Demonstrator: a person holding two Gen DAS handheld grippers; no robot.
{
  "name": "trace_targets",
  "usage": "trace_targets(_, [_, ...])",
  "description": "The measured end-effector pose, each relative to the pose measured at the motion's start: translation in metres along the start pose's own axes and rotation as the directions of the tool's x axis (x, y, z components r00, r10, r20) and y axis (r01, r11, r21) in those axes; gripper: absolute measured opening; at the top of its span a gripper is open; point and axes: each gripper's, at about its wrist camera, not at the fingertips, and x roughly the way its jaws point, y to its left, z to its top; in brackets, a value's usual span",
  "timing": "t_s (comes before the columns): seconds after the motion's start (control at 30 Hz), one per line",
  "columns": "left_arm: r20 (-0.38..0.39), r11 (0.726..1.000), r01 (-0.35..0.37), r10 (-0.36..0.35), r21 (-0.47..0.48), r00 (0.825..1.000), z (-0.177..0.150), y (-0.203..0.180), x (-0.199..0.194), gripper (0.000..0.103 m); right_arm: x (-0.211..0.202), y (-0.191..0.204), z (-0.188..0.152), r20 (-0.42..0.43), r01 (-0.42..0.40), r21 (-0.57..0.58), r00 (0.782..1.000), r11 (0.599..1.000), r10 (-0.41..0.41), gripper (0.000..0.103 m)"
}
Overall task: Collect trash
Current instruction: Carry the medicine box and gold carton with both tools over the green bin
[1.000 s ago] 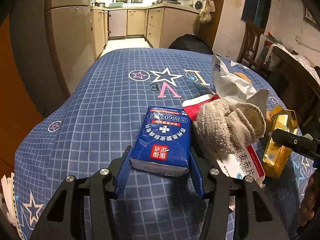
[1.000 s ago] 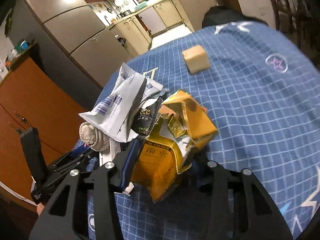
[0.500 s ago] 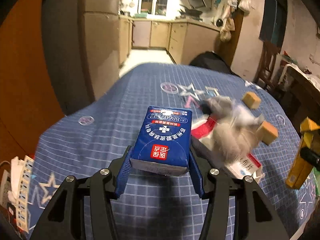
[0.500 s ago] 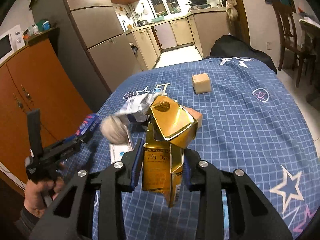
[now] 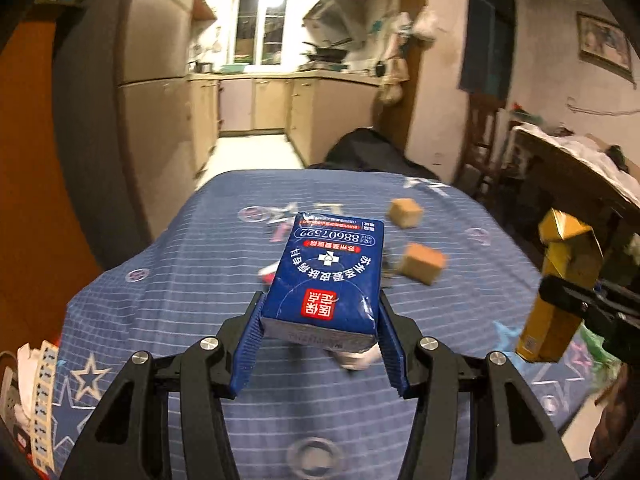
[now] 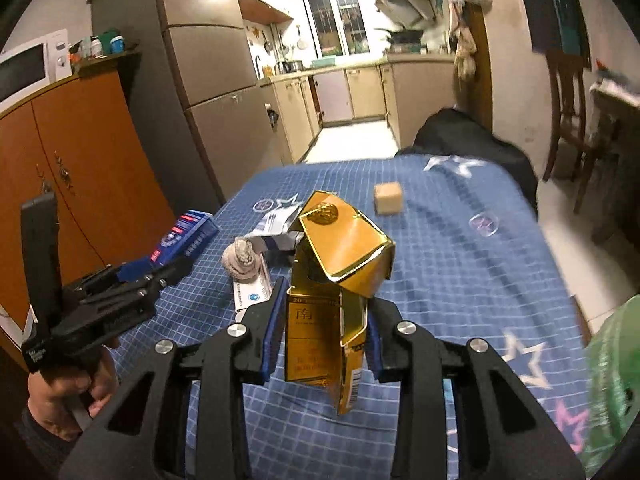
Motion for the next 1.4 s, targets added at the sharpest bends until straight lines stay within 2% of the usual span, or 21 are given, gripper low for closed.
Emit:
trace_targets(0.3, [0.038, 0.99, 0.126, -0.129, 0.068, 0.991, 0.012, -0.085, -0.022, 0.054, -0.055, -0.039, 0.003, 0.046, 0.084, 0.008, 0.995, 0.996, -0.084, 0.032])
trace_targets(0.57, [0.047, 0.957, 0.24, -0.25, 0.16, 0.967, 0.019, -0.172, -0.031, 0.054, -0.1, -0.088, -0.001, 0.075, 0.173, 0.053, 0.981, 0.984, -0.177, 0.032])
trace_targets(0.87, [-0.004, 0.902, 0.374, -0.382, 0.215, 0.924, 0.017, -0.269, -0.021, 0.054, -0.144, -0.145, -0.005, 0.078, 0.271, 0.114, 0.957, 0.956, -0.28, 0.032])
trace_targets(1.03, [-0.022, 0.875, 0.416, -0.424, 0.247, 0.906, 0.018, -0.312, -0.016, 0.054, -0.161, -0.172, -0.01, 0.065, 0.316, 0.14, 0.943, 0.938, -0.328, 0.033])
trace_targets(1.2, [-0.046, 0.844, 0.46, -0.466, 0.276, 0.883, 0.019, -0.357, -0.011, 0.054, -0.174, -0.202, -0.017, 0.038, 0.344, 0.184, 0.934, 0.921, -0.356, 0.033])
trace_targets(1.4, [-0.112, 0.805, 0.513, -0.504, 0.299, 0.856, 0.011, -0.412, 0.008, 0.054, -0.183, -0.255, -0.032, -0.031, 0.371, 0.245, 0.927, 0.896, -0.375, 0.033])
